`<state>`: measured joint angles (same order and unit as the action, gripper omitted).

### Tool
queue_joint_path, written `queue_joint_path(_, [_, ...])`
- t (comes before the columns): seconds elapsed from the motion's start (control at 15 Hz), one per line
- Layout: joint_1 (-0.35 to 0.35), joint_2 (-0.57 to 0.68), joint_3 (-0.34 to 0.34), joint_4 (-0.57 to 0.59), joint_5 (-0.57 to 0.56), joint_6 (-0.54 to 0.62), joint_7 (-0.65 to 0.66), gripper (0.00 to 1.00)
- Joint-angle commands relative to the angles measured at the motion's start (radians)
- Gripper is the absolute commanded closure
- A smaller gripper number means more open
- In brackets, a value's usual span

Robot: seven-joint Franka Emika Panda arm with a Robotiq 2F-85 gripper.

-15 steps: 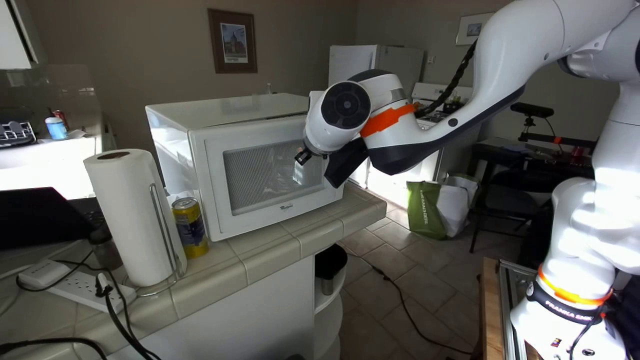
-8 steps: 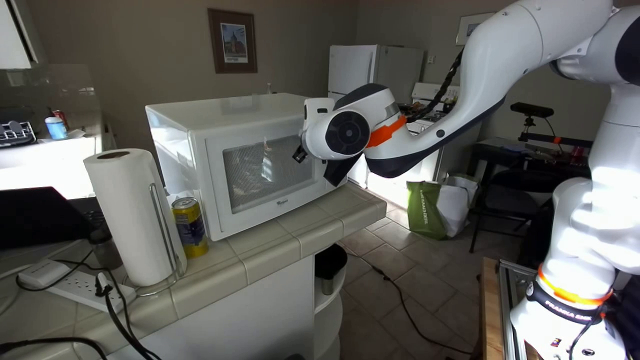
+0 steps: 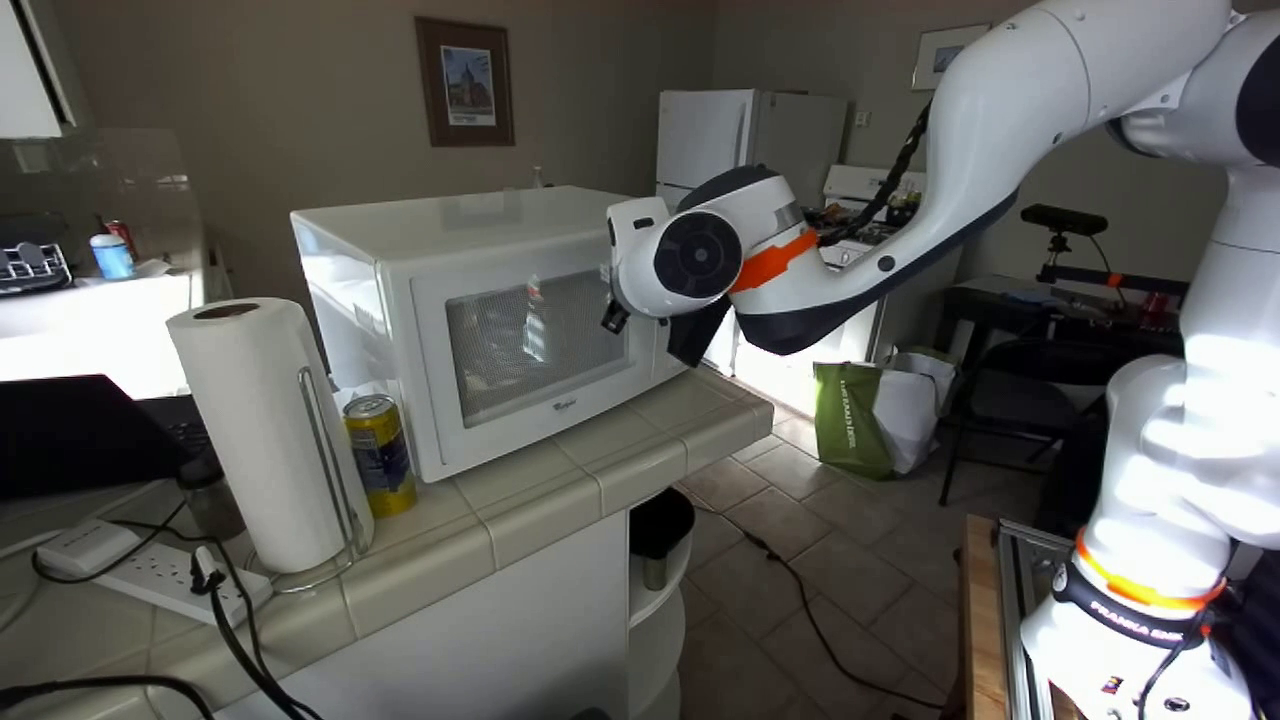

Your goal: Close the microwave

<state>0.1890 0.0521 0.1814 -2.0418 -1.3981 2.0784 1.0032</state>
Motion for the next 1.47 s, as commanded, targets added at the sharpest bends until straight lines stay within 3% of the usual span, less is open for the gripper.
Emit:
queue_joint_path(0.0, [-0.013, -0.110, -0.002, -0.047, 0.255, -0.004, -0.266, 1.00])
queue_joint_path(0.33, [-0.021, -0.237, -0.031, -0.071, 0.625, -0.025, -0.635, 1.00])
queue_joint_path(0.4, [-0.025, -0.260, -0.041, -0.078, 0.694, -0.030, -0.706, 0.74])
queue_joint_path(0.47, [-0.029, -0.279, -0.052, -0.083, 0.762, -0.035, -0.770, 0.73])
queue_joint_path(0.73, [-0.050, -0.357, -0.118, -0.084, 1.035, -0.055, -1.053, 0.44])
queue_joint_path(1.07, [-0.052, -0.424, -0.211, -0.028, 1.333, -0.217, -1.327, 0.07])
queue_joint_path(1.13, [-0.051, -0.435, -0.227, -0.014, 1.381, -0.267, -1.365, 0.01])
queue_joint_path(1.4, [-0.059, -0.472, -0.269, 0.028, 1.557, -0.436, -1.394, 0.00])
